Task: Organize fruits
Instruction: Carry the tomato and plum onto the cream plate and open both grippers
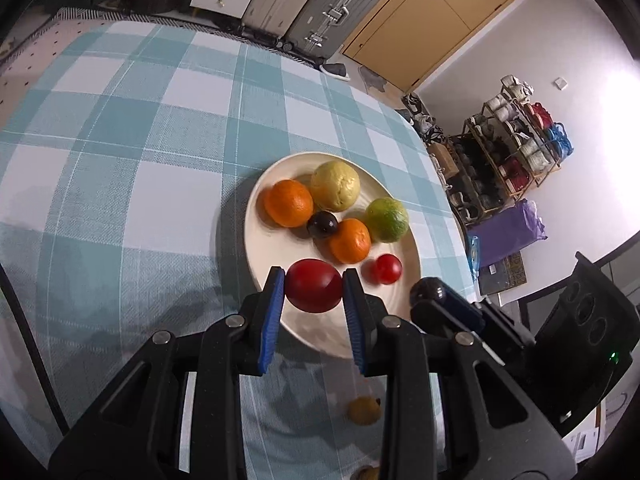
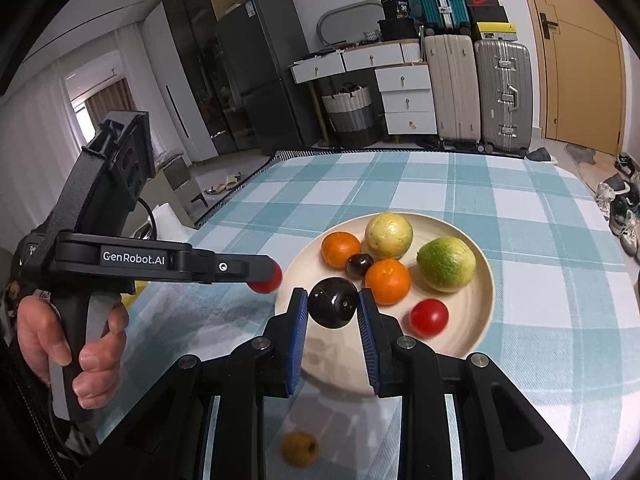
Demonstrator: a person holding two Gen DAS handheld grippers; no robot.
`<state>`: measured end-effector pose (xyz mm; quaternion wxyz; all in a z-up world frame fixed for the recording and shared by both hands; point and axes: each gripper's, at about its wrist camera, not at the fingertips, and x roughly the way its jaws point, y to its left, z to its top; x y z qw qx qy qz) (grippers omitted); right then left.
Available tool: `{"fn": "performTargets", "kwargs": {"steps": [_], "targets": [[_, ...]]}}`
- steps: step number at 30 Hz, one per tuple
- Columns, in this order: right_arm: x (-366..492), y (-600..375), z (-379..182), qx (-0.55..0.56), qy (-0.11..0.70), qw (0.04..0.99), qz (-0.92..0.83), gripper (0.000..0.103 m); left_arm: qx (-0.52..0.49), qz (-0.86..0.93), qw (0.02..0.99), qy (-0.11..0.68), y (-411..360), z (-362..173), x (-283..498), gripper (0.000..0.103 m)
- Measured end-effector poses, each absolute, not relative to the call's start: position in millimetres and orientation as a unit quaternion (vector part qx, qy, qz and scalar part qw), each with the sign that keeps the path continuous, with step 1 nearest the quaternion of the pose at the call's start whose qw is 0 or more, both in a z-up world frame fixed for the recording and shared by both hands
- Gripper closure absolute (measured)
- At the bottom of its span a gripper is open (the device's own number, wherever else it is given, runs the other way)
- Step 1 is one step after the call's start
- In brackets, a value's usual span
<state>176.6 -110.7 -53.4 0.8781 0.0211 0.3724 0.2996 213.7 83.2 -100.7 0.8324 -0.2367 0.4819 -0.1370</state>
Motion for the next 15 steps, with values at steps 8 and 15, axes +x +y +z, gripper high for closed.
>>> {"fn": "performTargets", "kwargs": {"steps": [8, 15], "targets": [[197.2, -92.5, -71.1, 0.01, 0.397, 0.866, 0.303, 0.077, -0.247, -0.138, 0.823, 0.493, 85.3, -117.3, 238.4, 0.077], [211.6, -82.8, -85.6, 0.007, 0.412, 0.861, 0.299, 0.077, -0.257, -0.14, 0.816, 0.498, 85.0, -131.5, 251.8, 0.077]]}}
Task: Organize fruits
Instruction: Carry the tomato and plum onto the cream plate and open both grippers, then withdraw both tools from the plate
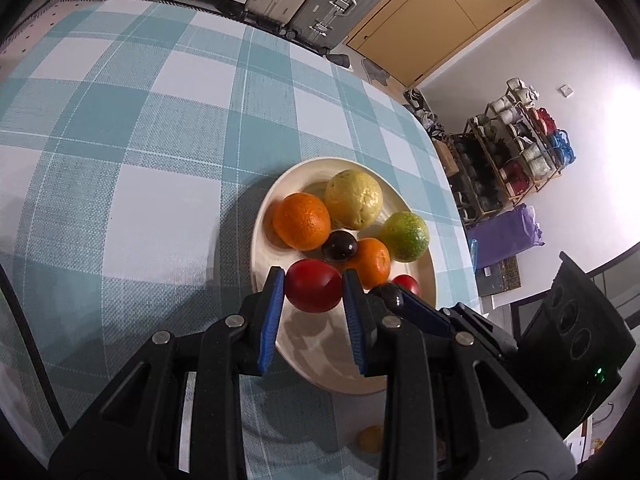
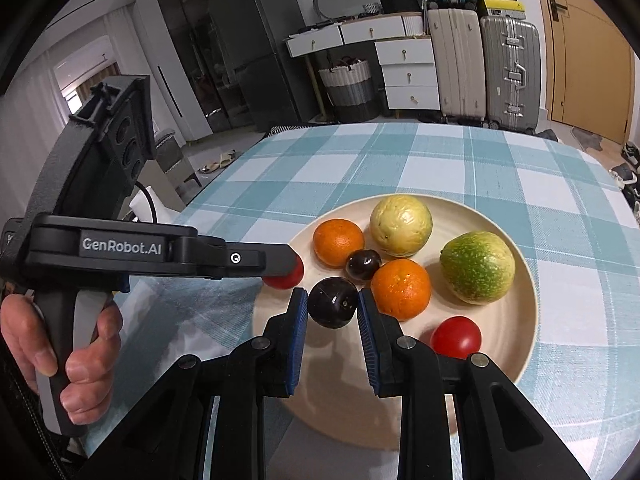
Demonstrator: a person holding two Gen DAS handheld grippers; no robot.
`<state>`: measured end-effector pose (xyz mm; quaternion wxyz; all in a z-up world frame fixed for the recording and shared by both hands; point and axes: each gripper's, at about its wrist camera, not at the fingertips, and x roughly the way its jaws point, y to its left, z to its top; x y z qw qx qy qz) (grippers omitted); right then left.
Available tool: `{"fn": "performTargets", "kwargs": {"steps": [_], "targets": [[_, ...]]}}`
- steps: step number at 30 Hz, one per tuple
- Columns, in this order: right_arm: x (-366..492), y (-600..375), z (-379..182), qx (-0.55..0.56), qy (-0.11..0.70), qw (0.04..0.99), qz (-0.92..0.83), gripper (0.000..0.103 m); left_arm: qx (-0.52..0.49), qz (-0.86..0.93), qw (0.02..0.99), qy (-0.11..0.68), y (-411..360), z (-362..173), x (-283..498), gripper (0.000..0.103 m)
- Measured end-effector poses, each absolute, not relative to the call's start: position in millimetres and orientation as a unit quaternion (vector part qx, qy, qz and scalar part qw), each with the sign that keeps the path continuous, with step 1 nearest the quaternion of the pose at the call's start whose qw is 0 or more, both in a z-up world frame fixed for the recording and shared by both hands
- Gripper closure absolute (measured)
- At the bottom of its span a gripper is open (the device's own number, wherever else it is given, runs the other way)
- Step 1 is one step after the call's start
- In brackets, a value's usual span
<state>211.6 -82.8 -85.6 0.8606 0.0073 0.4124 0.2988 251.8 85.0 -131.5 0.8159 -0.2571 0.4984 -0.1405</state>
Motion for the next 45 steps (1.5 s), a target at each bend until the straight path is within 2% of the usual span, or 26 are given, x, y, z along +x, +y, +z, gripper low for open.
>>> {"fn": "performTargets", "kwargs": {"steps": [10, 12, 13, 14, 16, 22, 28, 31, 36, 43, 45], "targets": [[217.6, -65.6, -94.9, -0.018, 0.422, 0.86, 0.286, 0.077, -0.271, -0.139, 0.812, 0.498, 83.2, -142.9, 264.0, 0.077], [217.7, -63.5, -95.0, -0.021, 0.425, 0.857, 0.292, 0.073, -0.279, -0.149, 0.815, 0.485, 85.5, -138.8, 262.4, 0.077], [215.8, -63.7, -93.8, -0.02, 0.422, 0.857, 0.294, 0.065, -0.279, -0.151, 0.817, 0.481, 85.3, -136.3, 261.3, 0.076], [215.2, -64.8, -92.8, -0.018, 0.42, 0.858, 0.294, 0.053, -0.276, -0.153, 0.819, 0.479, 84.6, -134.4, 260.3, 0.075], [212.5, -69.8, -88.0, -0.008, 0.413, 0.862, 0.292, 0.047, -0.276, -0.155, 0.819, 0.479, 83.4, -132.2, 259.2, 0.075], [205.9, -85.4, -76.0, 0.004, 0.403, 0.871, 0.281, 0.046, -0.279, -0.149, 0.819, 0.478, 86.0, -125.7, 250.0, 0.074], [197.1, -104.0, -69.4, 0.015, 0.397, 0.879, 0.264, 0.038, -0.263, -0.142, 0.829, 0.472, 85.6, -113.1, 232.7, 0.071], [191.3, -111.7, -64.4, 0.019, 0.388, 0.885, 0.256, 0.025, -0.243, -0.128, 0.84, 0.467, 81.4, -105.1, 222.5, 0.07], [186.6, -122.5, -60.8, 0.039, 0.393, 0.88, 0.263, 0.024, -0.211, -0.117, 0.858, 0.453, 72.9, -86.8, 204.7, 0.07], [172.3, -138.1, -55.4, 0.058, 0.391, 0.883, 0.254, 0.023, -0.183, -0.103, 0.871, 0.445, 62.8, -71.5, 181.1, 0.043], [169.3, -143.1, -53.7, 0.068, 0.393, 0.881, 0.253, 0.02, -0.186, -0.102, 0.87, 0.444, 63.0, -70.9, 176.4, 0.04]]}}
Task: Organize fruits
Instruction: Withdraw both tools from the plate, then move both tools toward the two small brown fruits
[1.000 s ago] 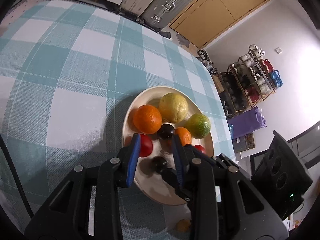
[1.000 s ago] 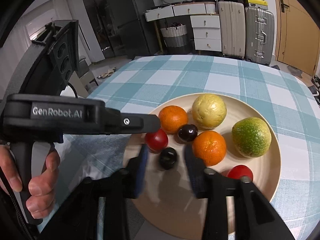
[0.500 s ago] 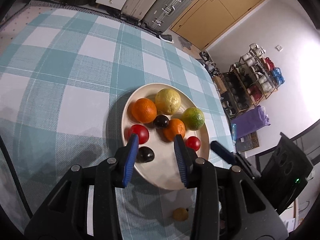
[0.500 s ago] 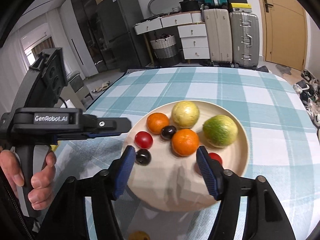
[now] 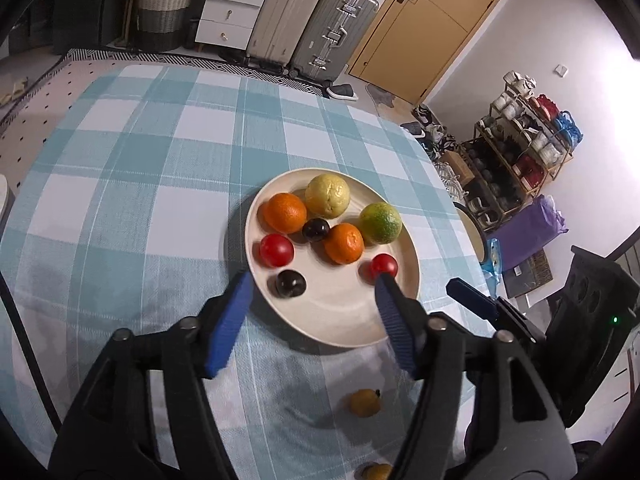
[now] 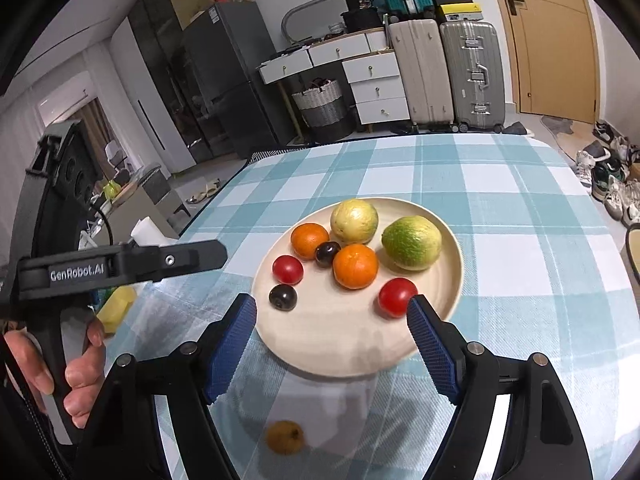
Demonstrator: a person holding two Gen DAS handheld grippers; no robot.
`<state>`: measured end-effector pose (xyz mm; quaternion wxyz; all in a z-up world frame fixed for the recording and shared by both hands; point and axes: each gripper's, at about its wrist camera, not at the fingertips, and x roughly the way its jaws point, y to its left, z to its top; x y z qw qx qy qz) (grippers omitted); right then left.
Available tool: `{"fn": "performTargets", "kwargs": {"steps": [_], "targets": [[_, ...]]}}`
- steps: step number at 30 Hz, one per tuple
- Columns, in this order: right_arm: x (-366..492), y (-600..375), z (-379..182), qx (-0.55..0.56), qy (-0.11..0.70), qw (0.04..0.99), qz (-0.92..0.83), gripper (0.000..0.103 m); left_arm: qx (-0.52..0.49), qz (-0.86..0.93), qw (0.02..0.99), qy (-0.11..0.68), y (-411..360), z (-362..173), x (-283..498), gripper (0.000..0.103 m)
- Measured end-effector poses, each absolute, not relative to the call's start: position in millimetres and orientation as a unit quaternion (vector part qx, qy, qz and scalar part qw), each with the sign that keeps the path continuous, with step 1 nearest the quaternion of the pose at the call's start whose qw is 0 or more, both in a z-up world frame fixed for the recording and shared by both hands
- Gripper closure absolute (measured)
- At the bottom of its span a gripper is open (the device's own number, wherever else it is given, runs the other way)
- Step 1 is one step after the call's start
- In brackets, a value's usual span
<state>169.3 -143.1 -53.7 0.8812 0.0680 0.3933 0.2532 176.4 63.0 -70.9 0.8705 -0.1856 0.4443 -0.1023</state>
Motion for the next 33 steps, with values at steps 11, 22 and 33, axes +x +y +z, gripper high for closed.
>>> {"fn": "performTargets", "kwargs": {"steps": [11, 22, 33], "targets": [[142.2, -154.7, -42.1, 0.088, 0.385, 0.883, 0.254, 0.011, -0.153, -0.089, 0.882, 0.436, 53.5, -64.6, 138.7, 0.021], [112.2, -167.8, -45.1, 0.088, 0.375, 0.892, 0.236, 0.004, -0.127, -0.033, 0.892, 0.433, 54.0, -81.2, 103.1, 0.017], [93.2, -188.7, -53.3, 0.107, 0.38, 0.89, 0.229, 0.002, -0.094, -0.064, 0.879, 0.463, 28.8, -104.9, 74.6, 0.001]]}}
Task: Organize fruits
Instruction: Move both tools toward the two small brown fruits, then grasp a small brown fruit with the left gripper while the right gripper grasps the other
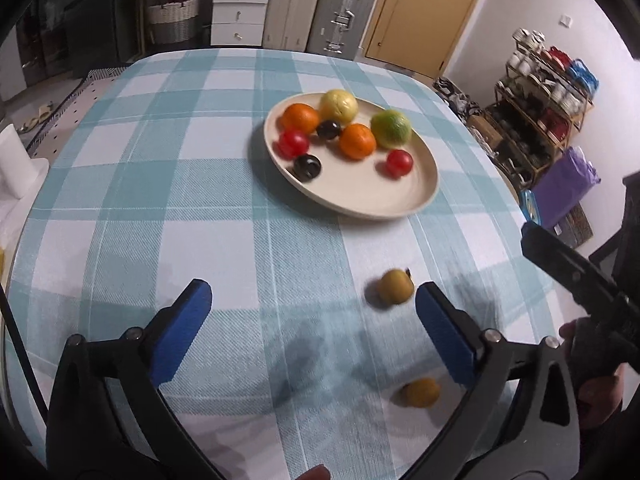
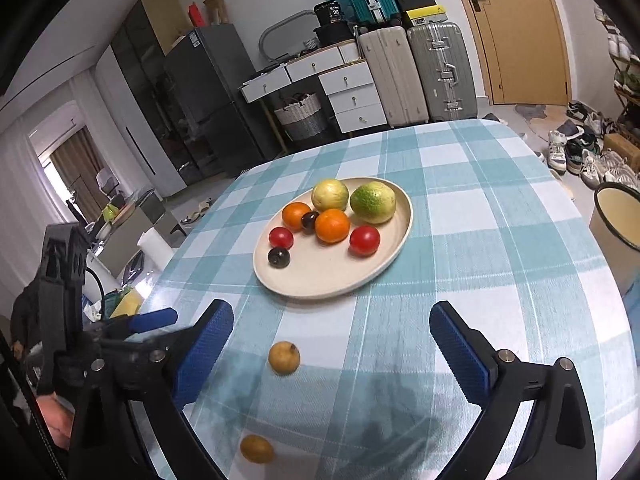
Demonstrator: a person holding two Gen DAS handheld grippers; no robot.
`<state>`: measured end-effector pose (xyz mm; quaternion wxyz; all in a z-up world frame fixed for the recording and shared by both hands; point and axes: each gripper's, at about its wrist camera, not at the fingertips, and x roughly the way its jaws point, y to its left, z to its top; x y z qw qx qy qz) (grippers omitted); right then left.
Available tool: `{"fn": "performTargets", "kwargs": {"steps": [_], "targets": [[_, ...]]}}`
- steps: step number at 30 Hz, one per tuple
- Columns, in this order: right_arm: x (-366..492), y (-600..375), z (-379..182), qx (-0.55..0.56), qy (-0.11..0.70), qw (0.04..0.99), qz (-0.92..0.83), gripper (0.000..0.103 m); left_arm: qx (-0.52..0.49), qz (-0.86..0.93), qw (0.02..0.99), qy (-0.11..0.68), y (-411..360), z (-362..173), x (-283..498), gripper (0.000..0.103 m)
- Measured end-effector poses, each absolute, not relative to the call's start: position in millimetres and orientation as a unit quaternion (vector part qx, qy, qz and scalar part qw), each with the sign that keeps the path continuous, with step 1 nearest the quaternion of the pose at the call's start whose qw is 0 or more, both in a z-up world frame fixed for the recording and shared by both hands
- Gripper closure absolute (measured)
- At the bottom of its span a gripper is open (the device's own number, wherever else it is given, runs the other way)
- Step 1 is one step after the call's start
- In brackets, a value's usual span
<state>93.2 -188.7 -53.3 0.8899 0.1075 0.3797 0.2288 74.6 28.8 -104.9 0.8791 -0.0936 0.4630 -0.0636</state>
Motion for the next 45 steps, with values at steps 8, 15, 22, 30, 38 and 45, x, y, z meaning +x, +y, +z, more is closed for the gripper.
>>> {"fn": "performTargets", "kwargs": {"steps": [8, 15, 22, 30, 38, 45], "targets": [[81.0, -195.7, -56.6, 0.111, 0.38, 0.892, 0.22, 0.002, -0.077, -0.104, 0.858, 0.496, 4.0, -122.7, 55.5, 0.001], [73.0, -205.0, -58.6, 0.114, 0.383, 0.893, 0.208, 0.001, -0.057, -0.133, 0.846, 0.513, -21.0, -134.4, 40.9, 0.001], [68.4, -205.5, -61.5, 0.117, 0.385, 0.892, 0.205, 0.001, -0.012, -0.132, 0.843, 0.522, -43.3, -145.6, 34.7, 0.002], [66.9, -206.2, -64.4, 0.116, 0.388, 0.891, 0.206, 0.001, 0.0, -0.154, 0.845, 0.513, -52.4, -145.3, 29.4, 0.019], [68.7, -204.9, -70.9, 0.115, 0.397, 0.887, 0.205, 0.001, 0.007, -0.169, 0.844, 0.509, -49.7, -145.6, 29.8, 0.072], [73.2, -200.9, -77.6, 0.112, 0.406, 0.884, 0.202, 0.001, -0.028, -0.205, 0.838, 0.505, -39.2, -141.8, 33.4, 0.08]]}}
